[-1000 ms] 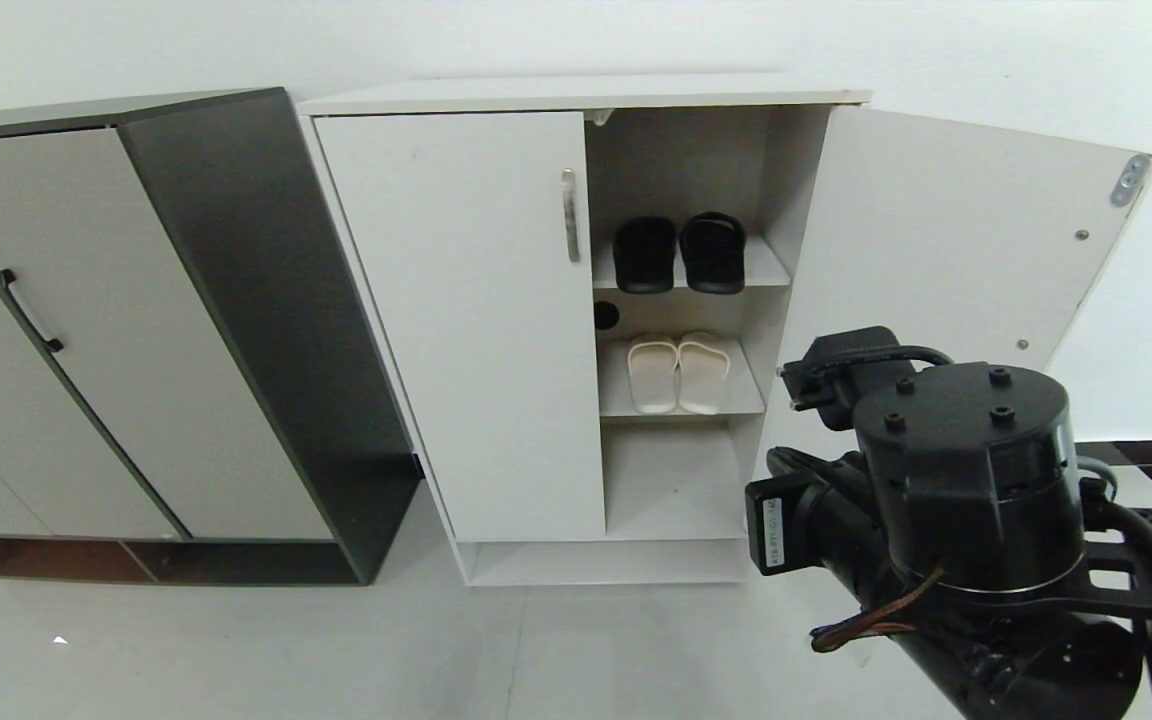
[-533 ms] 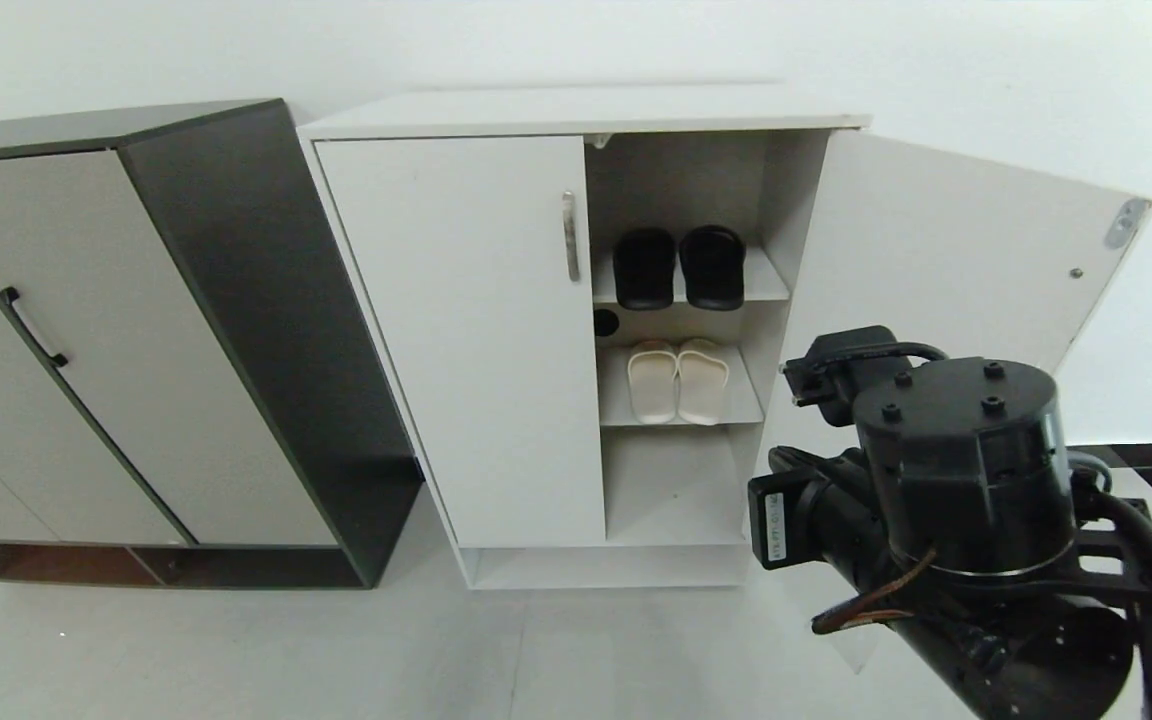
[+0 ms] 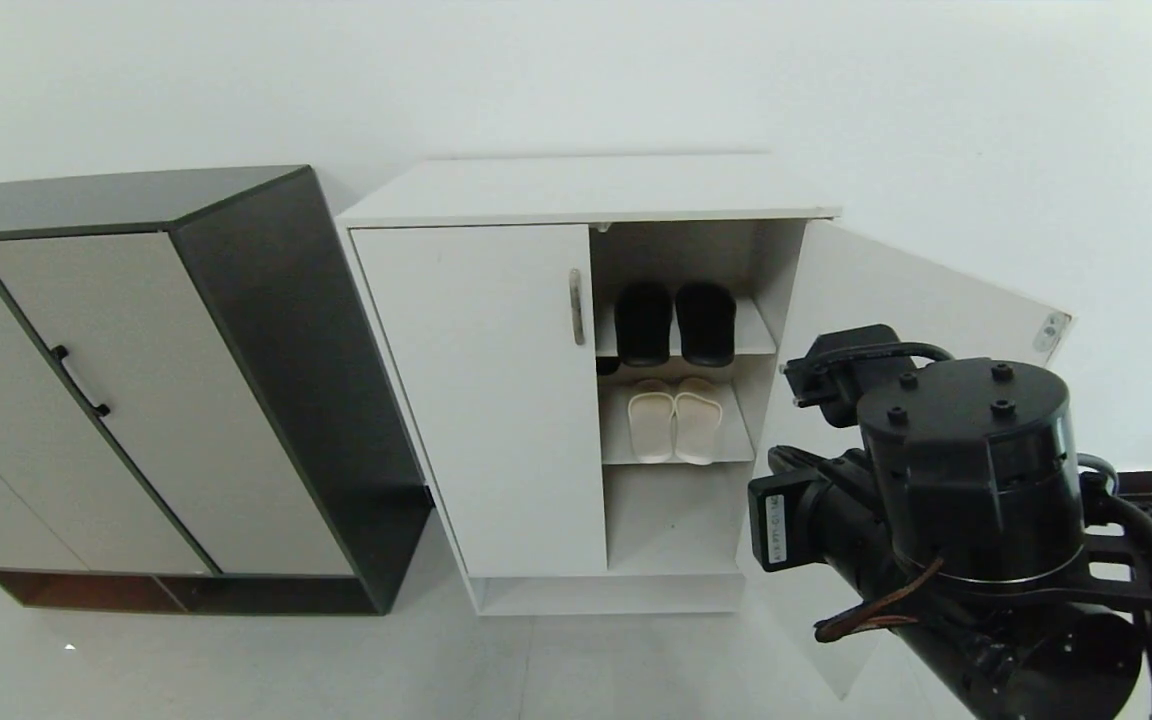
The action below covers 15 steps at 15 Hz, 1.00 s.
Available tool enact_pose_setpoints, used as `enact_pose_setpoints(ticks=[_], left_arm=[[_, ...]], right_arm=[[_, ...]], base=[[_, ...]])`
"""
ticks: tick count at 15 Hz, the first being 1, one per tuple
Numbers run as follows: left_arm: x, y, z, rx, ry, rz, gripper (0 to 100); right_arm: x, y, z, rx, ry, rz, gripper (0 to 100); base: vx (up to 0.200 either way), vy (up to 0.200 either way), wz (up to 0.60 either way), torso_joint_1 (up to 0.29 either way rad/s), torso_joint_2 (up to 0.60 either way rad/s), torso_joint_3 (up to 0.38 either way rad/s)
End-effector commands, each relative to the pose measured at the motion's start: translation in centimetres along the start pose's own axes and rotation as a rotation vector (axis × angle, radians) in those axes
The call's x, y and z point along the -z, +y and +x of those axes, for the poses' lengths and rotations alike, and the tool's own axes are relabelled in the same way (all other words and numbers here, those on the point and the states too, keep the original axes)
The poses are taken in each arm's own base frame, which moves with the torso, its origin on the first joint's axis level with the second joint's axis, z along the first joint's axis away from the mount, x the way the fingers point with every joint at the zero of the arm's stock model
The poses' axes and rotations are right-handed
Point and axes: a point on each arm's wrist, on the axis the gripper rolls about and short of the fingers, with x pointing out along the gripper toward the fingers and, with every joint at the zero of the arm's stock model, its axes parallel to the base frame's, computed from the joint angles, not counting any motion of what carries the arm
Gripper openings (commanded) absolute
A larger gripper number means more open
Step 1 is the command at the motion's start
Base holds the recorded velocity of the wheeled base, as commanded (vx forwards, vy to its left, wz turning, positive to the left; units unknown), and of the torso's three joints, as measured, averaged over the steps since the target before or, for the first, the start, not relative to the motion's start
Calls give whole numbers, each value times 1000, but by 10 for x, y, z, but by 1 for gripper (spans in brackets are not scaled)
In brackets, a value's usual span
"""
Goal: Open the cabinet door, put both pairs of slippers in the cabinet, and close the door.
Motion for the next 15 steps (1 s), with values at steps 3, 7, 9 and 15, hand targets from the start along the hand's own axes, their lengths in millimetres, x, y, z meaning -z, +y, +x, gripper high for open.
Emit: enact_pose_setpoints(ticks=[3, 7, 9, 15], left_arm=[[0, 0, 0, -1, 0, 0, 0], [0, 0, 0, 1, 0, 1, 0], [0, 0, 0, 1, 0, 0, 0], [0, 0, 0, 1, 2, 1, 0]], right_arm=[[0, 0, 0, 0, 1, -1, 0], [-1, -1, 1, 2, -1, 2, 0], [0, -1, 1, 4, 0, 2, 0], [0, -2, 3, -3, 5, 3, 0]], base=[[0, 0, 0, 160, -476, -318], [0, 0, 0, 177, -494, -312], [0, 0, 0, 210, -510, -312], [0, 0, 0, 225, -536, -313]])
